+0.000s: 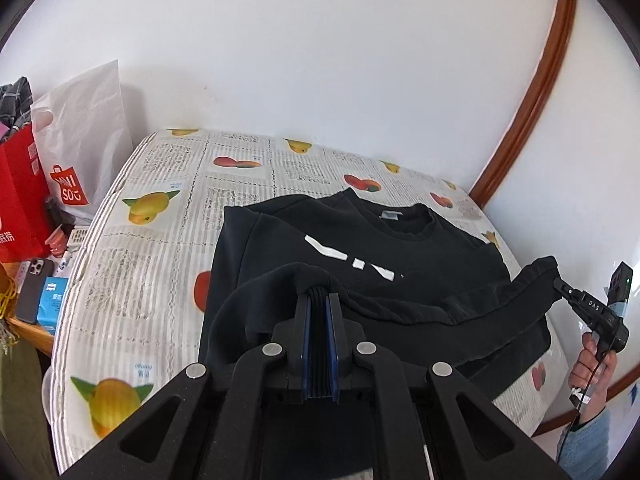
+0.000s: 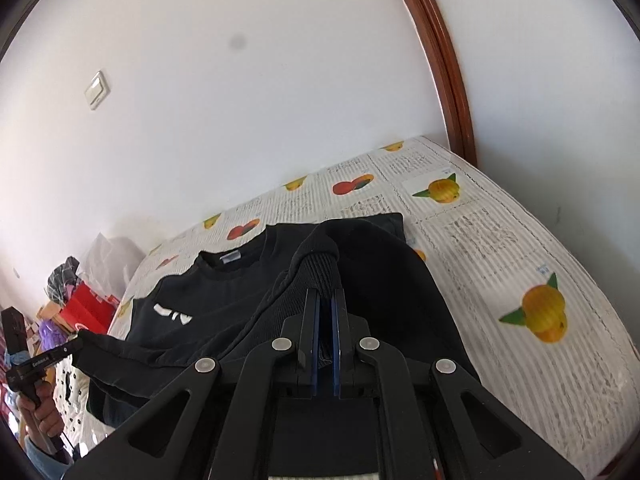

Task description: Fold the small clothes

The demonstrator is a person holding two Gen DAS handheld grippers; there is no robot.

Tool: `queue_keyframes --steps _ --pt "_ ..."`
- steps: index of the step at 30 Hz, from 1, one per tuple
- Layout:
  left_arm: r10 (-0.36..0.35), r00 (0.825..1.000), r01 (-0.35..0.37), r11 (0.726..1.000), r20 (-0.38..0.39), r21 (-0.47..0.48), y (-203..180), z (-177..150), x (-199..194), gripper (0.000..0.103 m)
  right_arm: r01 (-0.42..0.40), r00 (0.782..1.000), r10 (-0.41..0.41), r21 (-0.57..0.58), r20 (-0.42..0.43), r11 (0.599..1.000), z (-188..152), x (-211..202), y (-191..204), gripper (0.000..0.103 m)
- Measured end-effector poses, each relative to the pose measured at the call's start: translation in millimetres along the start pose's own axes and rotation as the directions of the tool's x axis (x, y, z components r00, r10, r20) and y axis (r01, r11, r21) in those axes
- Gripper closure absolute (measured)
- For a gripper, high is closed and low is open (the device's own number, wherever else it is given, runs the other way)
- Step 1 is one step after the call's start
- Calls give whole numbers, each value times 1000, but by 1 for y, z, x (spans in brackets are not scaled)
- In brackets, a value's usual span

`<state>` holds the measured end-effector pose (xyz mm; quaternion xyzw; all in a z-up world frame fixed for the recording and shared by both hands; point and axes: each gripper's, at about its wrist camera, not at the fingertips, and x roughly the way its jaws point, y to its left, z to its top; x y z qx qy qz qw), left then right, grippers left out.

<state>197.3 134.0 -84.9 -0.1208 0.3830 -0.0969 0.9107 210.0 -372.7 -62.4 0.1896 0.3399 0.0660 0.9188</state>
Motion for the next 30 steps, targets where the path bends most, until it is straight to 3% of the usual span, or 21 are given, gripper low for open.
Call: queue_keyframes --steps 5,11,14,16,17,19,24,27,30 --pt "20 1000 -20 1000 -23 -20 9 15 31 95 10 1000 -9 32 -28 999 15 34 -10 98" --pt "44 996 -47 998 -74 -39 17 18 64 92 94 988 -90 27 -124 995 14 84 -17 96" --pt "50 994 -53 998 -99 -26 17 13 70 86 108 981 -102 27 -167 994 11 93 -23 92" --pt "63 994 -64 998 -93 -9 16 10 67 76 124 978 -119 22 -172 992 10 87 -24 82" --pt "71 993 -72 997 -95 -7 17 10 65 68 134 978 -130 14 -163 991 9 80 -23 82" --pt "57 994 -59 998 -93 -13 18 9 58 63 145 982 -145 -8 -123 989 9 64 -19 79" --pt "27 998 -28 1000 -60 -11 18 0 35 54 75 991 -85 -95 -105 993 1 36 8 76" --pt "20 998 -19 1000 -63 12 15 -9 26 53 -18 986 -8 -156 -168 988 -16 37 26 76" --pt "22 997 -19 999 -75 45 11 -20 22 52 -23 974 -28 -222 -227 975 -33 55 38 76"
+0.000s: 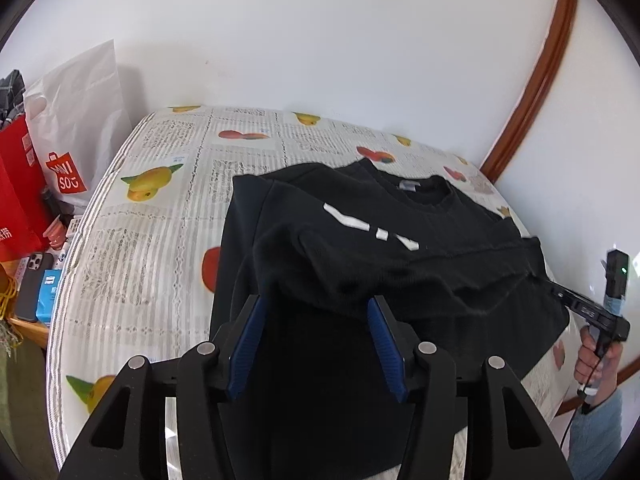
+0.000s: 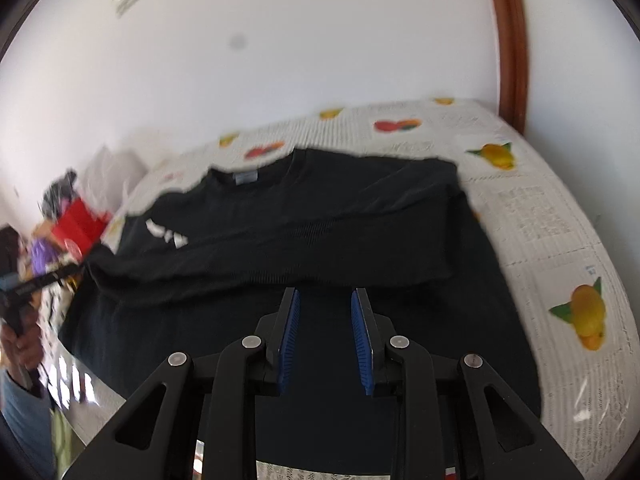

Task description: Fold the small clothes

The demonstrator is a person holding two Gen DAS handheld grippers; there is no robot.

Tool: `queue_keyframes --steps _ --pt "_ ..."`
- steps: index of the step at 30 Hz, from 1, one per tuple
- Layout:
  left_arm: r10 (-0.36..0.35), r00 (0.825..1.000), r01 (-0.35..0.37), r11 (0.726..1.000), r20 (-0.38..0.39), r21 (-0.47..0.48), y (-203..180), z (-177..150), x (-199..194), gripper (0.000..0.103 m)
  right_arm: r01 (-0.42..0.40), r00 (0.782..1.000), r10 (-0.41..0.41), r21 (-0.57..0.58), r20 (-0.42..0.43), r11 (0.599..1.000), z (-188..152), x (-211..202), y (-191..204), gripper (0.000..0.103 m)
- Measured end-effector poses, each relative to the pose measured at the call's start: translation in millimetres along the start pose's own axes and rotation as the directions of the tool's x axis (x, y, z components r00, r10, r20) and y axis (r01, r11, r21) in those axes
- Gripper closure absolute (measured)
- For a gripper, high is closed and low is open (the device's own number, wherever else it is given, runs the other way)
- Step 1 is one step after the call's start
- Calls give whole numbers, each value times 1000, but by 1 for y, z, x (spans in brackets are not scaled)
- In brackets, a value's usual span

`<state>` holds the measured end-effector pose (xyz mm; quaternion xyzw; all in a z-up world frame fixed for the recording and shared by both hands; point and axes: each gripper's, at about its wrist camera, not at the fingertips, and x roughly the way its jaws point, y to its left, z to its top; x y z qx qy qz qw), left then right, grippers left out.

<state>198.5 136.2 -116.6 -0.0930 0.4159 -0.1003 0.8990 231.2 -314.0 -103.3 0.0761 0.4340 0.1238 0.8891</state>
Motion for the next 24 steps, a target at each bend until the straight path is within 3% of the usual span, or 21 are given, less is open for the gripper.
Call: queue_keyframes --steps 3,10,12,16,19,24 --pt "-9 999 10 999 -38 34 -7 -10 3 52 55 995 -56 -14 -83 998 -9 26 3 76" --pt "68 993 -53 986 -94 160 -34 -15 35 52 59 996 -57 18 -73 998 -2 38 1 76" --pt "138 986 -118 972 -88 201 -42 -10 49 46 60 996 -57 30 -72 998 4 42 1 76" --pt "173 983 -153 958 -65 244 -53 4 64 46 84 994 -79 57 -78 995 15 59 3 76" --pt "158 986 -144 964 -44 224 -50 16 69 46 65 996 -61 59 -57 996 24 63 1 76" --pt "102 994 -98 990 -29 102 -28 38 74 46 0 1000 3 145 -17 989 46 73 -14 78"
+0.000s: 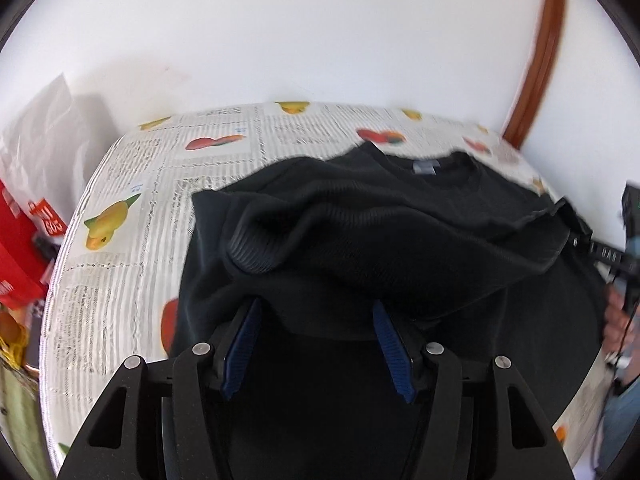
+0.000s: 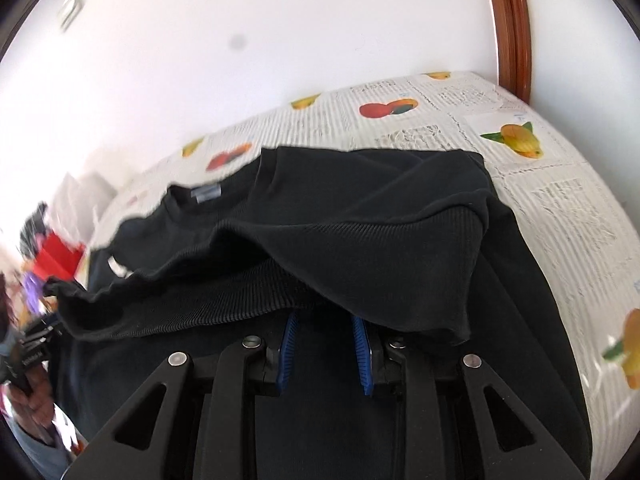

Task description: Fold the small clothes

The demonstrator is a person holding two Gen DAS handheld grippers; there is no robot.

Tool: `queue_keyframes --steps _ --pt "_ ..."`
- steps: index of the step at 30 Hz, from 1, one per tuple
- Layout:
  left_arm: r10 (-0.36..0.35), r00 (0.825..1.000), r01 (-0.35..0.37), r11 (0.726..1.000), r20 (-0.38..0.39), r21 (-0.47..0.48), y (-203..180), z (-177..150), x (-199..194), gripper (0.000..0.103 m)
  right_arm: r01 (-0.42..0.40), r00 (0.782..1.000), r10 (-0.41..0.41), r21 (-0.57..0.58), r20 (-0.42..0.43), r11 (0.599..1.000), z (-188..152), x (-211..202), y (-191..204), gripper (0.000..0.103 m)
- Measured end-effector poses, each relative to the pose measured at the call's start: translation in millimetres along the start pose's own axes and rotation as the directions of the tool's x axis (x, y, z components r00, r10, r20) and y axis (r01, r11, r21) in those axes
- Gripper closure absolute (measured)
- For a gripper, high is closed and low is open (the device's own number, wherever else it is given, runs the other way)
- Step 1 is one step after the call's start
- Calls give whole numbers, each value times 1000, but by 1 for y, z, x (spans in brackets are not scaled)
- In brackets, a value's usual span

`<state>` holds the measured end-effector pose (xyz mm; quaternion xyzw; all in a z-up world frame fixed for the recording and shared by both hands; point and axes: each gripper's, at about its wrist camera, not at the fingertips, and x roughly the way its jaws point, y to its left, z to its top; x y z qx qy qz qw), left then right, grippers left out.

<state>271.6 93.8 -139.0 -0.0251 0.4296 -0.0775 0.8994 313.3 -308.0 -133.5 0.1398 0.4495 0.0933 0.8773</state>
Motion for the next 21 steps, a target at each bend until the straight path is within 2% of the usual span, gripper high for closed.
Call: queue_keyframes --steps 3,5,8,13,18,19,21 --pt "5 1000 -5 999 3 -39 10 9 5 46 6 1000 -7 5 22 1000 13 2 -2 77" --pt "37 999 -37 998 7 -52 16 13 8 48 57 997 -57 -1 60 998 21 -1 -1 76" --pt "45 999 -43 997 28 -67 24 19 7 48 122 989 -119 -28 90 992 30 -3 -3 73" --pt "68 997 -66 995 27 -74 35 30 15 48 172 983 -171 -12 71 985 43 0 -22 60" --pt "75 997 -75 996 -7 -51 38 37 36 49 248 968 -246 -34 52 968 56 15 -35 59" --pt "77 997 -78 996 -11 -46 37 37 40 50 251 967 -249 -38 43 967 58 19 -38 59" --pt "85 996 -86 996 -20 -30 33 37 48 63 249 968 -248 -47 26 967 61 28 -39 59"
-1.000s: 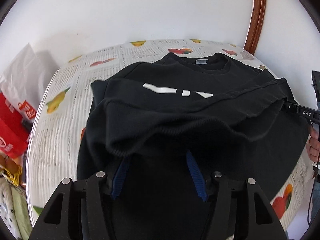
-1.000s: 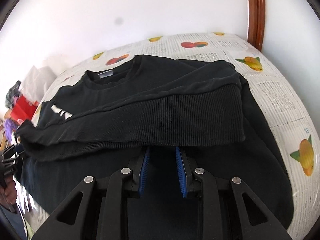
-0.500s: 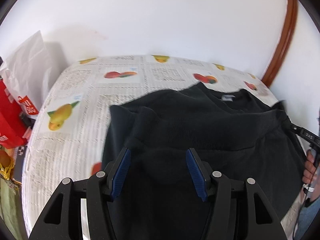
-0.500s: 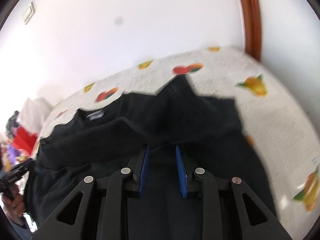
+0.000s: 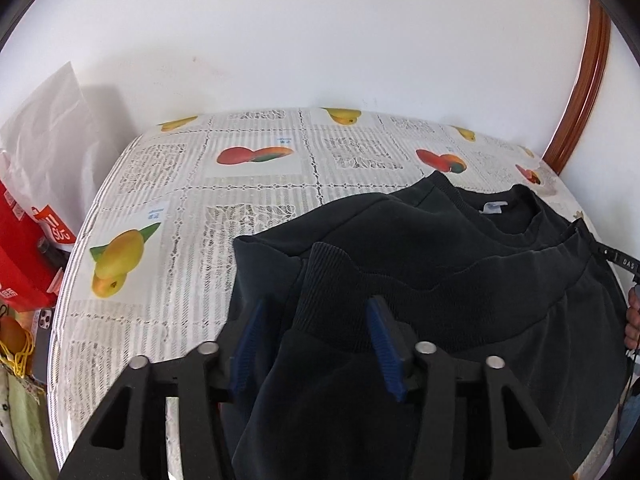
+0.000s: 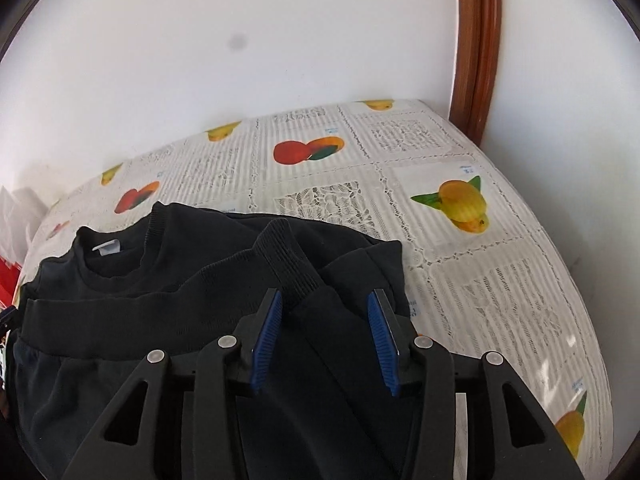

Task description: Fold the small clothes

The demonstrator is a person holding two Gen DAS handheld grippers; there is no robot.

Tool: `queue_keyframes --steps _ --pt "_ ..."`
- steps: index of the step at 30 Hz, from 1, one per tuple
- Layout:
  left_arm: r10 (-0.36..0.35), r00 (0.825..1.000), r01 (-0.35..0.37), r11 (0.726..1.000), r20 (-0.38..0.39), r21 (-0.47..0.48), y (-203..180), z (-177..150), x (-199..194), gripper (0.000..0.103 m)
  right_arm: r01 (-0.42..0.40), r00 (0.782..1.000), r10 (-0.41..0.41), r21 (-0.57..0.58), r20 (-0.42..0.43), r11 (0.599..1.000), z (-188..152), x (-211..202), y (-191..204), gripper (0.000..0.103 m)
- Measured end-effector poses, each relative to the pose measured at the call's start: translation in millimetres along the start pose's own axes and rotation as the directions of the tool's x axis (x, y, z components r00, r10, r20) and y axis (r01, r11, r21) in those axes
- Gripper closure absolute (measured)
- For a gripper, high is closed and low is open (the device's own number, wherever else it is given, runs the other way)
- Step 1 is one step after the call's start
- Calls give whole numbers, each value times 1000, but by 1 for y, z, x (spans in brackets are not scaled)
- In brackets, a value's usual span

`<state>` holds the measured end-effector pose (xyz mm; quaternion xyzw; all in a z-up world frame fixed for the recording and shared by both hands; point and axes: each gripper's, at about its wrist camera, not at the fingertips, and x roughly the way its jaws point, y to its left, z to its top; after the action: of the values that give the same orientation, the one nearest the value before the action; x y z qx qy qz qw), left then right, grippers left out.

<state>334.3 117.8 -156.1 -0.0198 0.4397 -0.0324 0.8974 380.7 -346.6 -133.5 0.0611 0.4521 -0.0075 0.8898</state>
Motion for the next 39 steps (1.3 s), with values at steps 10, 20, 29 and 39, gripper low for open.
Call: queue_keyframes --steps 10,20,29,39 --pt "116 985 -113 993 130 -26 3 3 -13 96 -7 1000 10 -93 26 996 0 5 18 90" --pt "-4 997 10 998 79 -70 15 7 -8 100 20 1000 -20 -15 10 1000 -1 18 5 87" --pt "-14 1000 13 999 -12 -36 1 2 19 67 37 999 -37 -34 3 999 -3 20 6 83" --pt "59 991 -48 994 120 -94 15 7 -7 94 -27 999 28 -27 40 999 -4 11 2 87"
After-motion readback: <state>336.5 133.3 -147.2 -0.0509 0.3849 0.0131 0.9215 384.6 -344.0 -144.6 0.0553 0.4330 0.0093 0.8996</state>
